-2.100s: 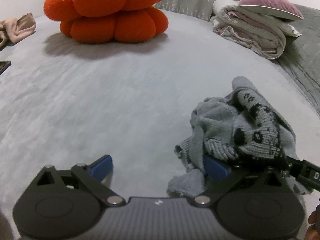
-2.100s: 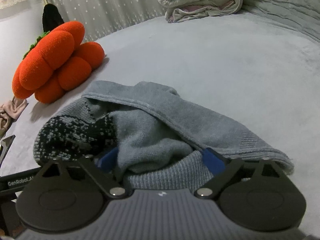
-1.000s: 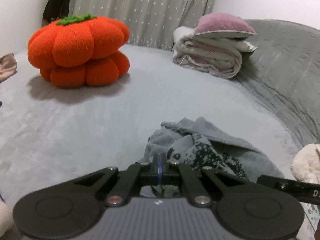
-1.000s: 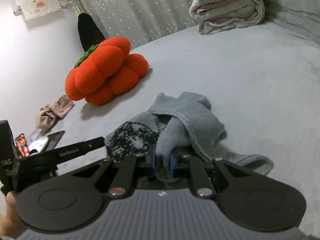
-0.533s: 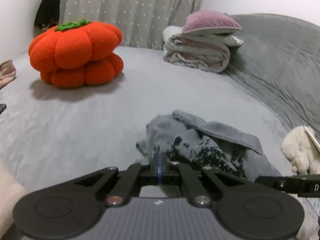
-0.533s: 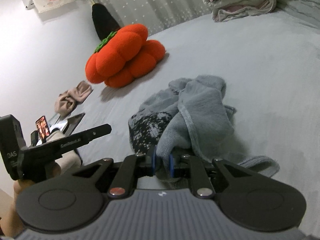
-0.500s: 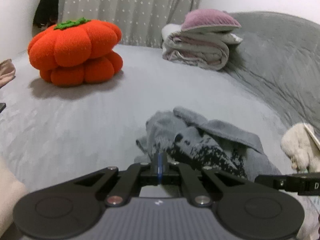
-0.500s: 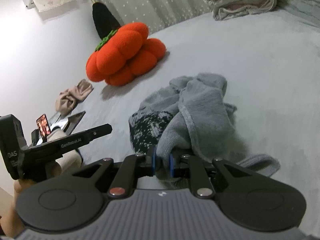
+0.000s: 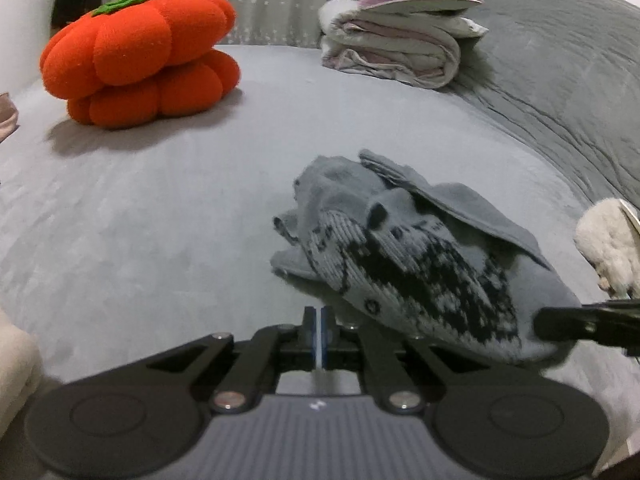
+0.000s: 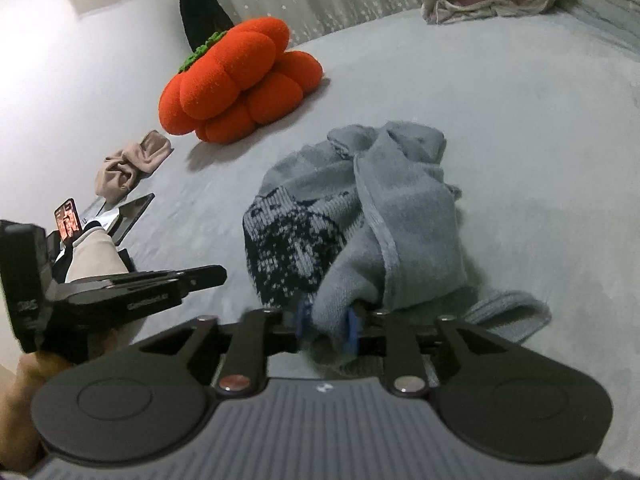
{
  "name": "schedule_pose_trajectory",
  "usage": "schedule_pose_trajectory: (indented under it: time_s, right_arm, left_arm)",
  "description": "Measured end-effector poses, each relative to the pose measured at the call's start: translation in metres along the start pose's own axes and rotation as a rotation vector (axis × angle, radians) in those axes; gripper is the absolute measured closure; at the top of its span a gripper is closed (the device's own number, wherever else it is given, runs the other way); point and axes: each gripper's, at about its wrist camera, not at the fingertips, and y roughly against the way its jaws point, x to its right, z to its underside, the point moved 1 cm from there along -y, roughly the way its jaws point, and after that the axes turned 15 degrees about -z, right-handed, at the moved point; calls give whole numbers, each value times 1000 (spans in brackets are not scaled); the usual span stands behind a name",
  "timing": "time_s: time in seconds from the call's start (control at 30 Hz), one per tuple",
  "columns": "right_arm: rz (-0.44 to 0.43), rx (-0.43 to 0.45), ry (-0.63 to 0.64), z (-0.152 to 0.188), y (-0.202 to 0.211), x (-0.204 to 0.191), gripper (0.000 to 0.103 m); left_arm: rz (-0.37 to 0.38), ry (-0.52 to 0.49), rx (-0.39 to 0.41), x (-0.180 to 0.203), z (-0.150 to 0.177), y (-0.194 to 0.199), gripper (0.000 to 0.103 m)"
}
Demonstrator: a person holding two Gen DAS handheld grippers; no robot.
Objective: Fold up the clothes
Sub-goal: 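Lift the sweater up with both grippers and shake it open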
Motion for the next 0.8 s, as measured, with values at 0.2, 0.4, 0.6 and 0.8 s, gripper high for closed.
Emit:
schedule_pose_trajectory:
  time_s: [0.2, 0.4, 0.6, 0.8]
  right_arm:
    - [11, 41, 45, -10, 8, -10, 49]
    - [85, 120, 97, -26, 7, -10, 42]
    - [148, 146, 116, -42, -15, 1, 38]
    - [178, 128, 78, -54, -45, 19, 37]
  left_arm:
    - [-44, 27, 7, 1, -11, -11, 60]
    - [-65, 78, 5, -2, -27, -24, 45]
    - [-87, 141, -36, -10, -42, -49, 40]
    - [-83, 204, -99, -19, -50, -76, 40]
